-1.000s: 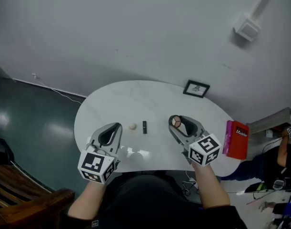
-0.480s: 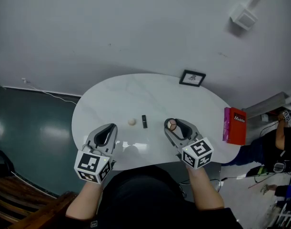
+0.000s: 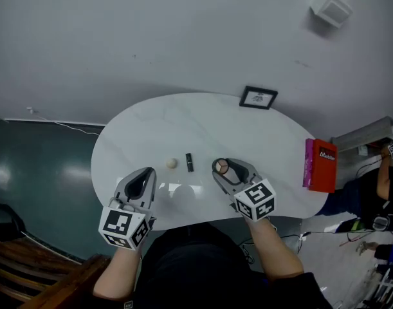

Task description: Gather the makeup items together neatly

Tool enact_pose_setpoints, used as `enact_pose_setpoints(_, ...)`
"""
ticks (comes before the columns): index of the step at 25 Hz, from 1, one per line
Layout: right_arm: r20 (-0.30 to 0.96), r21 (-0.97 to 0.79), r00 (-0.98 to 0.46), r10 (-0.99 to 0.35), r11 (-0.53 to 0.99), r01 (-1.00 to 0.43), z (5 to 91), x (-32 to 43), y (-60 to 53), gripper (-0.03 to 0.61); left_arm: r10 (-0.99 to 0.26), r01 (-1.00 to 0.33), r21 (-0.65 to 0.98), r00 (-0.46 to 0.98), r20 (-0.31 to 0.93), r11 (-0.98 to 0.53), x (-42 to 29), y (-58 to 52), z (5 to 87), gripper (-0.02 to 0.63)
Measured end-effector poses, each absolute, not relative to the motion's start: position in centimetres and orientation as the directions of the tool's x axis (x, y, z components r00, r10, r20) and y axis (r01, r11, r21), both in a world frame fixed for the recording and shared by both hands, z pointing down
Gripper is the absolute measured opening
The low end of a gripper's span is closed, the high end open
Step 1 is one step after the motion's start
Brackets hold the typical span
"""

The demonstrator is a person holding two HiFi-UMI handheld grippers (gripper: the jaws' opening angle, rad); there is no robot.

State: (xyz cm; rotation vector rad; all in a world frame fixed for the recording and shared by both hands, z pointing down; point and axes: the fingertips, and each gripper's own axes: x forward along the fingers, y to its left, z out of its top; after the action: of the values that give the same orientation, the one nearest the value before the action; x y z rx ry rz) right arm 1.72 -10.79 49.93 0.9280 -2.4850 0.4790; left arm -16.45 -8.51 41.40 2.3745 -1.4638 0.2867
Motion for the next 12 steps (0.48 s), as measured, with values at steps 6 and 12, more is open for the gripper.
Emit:
enact_pose_setpoints(6, 0.561, -0.178, -0.685, -0.466, 0.74, -0.649, 53.9, 1.3, -12.2, 0.209, -0.817, -0.908, 0.183, 0.42, 0.395, -0.378, -16.2, -9.2, 44.0, 0.026)
enact_pose_setpoints(12, 0.596, -0.187, -0.686, -0.417, 0.758, -0.624, 57.6, 0.3, -13.5, 0.209, -0.808, -0.907, 0.187, 0.421, 0.413, -0.377, -15.9, -10.1, 45.5, 0.026)
